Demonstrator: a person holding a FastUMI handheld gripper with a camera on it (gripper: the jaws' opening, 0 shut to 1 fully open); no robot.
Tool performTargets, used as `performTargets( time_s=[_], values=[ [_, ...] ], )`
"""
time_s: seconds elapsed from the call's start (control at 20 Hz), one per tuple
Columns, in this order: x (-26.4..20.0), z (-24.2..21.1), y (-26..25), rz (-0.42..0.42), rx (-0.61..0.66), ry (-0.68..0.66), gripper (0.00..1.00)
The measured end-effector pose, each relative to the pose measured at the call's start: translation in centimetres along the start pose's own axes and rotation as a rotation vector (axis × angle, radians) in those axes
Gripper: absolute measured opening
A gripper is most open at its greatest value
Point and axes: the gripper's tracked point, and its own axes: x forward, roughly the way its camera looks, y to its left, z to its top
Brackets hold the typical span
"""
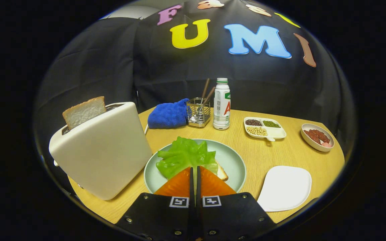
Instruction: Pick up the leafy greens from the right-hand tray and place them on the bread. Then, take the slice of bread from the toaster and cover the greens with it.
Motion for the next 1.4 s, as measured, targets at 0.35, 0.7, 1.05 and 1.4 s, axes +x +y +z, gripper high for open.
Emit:
performTargets(
  time_s=[0.35, 0.7, 1.05, 1.4],
  values=[
    [-2.6, 1.9, 0.6, -0.040, -0.017, -0.135, 0.35],
    [-8.2, 5.5, 4.9, -0.141, 0.029, -0.270, 0.36],
    [-9.5, 7.5, 16.1, -0.033, 0.064, -0.272, 0.36],
    [-8.2, 8.8, 23.0, 0.015, 0.025, -0.259, 0.36]
  ],
)
